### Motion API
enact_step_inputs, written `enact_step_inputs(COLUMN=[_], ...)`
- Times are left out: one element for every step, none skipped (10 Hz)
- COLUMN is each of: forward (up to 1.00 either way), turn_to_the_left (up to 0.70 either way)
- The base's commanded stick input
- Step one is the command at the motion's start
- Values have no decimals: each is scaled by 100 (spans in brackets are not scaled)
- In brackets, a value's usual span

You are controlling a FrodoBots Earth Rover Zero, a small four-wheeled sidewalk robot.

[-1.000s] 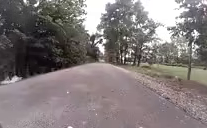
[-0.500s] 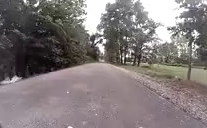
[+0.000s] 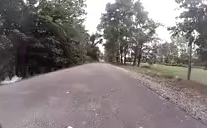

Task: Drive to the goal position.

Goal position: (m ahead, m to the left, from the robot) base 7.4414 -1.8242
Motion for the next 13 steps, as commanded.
enact_step_inputs(forward=[6, 6, 6, 6, 6, 6, 6, 6, 6, 6, 6, 6, 6], turn_to_the_left=[1, 1, 1, 1, 1, 1, 1, 1, 1, 1, 1, 1, 1])
